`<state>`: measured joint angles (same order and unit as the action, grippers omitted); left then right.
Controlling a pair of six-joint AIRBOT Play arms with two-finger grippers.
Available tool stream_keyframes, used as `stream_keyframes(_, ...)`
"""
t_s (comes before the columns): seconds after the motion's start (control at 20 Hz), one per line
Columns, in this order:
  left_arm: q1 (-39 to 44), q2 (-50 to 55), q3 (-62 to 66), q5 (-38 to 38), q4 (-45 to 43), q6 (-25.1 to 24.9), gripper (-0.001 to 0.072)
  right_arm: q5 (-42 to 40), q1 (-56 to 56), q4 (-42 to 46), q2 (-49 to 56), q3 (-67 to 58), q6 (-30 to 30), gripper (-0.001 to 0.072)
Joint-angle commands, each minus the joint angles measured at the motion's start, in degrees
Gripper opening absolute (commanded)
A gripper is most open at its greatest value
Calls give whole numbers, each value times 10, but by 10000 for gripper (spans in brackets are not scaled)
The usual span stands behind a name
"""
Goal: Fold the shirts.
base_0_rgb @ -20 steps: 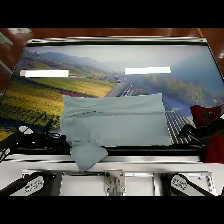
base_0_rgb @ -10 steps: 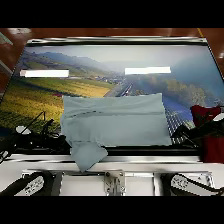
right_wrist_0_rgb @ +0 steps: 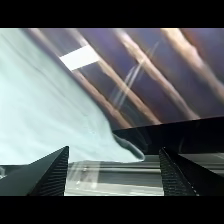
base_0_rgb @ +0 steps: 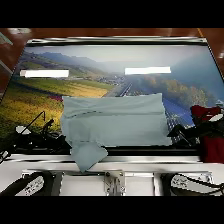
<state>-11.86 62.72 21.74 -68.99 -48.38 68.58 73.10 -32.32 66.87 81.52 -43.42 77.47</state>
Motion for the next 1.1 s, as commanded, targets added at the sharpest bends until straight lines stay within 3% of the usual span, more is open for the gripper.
stream_keyframes(0.0,0,0,1,-1,0,0,35,-34,7,-29,12,7,-12,683)
stream_keyframes(0.15,0,0,1,-1,0,0,36,-35,53,-15,21,7,-13,680)
stream_keyframes(0.25,0,0,4,0,0,0,35,-35,92,2,26,7,-12,468)
stream_keyframes(0.35,0,0,22,-1,0,-13,36,-20,120,11,26,5,-13,89)
stream_keyframes(0.45,0,0,63,-17,4,-43,35,-4,129,-3,17,-5,-33,60)
stream_keyframes(0.65,1,1,196,-44,5,-45,35,-18,129,-19,-17,-60,-39,59)
stream_keyframes(0.85,1,48,313,2,5,2,34,-103,169,-19,-15,-152,12,59)
stream_keyframes(1.05,1,158,415,4,5,3,35,-194,249,49,38,-251,80,59)
